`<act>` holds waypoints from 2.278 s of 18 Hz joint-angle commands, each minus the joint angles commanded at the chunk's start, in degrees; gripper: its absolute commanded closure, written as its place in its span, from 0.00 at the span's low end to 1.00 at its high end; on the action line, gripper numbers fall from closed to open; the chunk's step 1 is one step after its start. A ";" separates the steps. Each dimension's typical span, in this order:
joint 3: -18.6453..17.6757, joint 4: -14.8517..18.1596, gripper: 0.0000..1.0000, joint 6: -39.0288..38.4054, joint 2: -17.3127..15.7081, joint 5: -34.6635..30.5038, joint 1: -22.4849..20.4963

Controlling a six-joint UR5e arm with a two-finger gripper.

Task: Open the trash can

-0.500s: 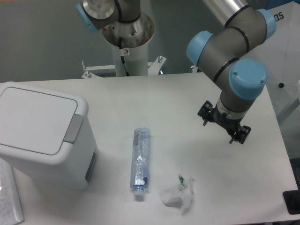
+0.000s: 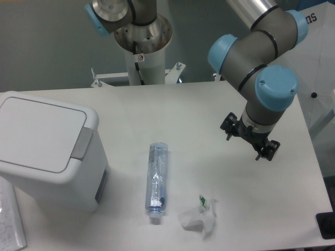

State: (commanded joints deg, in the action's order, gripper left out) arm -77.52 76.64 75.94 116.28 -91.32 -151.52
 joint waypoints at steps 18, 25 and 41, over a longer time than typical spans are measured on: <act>-1.49 -3.07 0.00 -25.36 -3.86 21.26 0.70; -3.60 -3.60 0.00 -34.00 -5.88 34.16 5.36; -9.41 -4.56 0.00 -44.47 -17.32 42.63 10.63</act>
State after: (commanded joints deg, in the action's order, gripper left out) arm -86.93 72.08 31.47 98.96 -48.69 -140.90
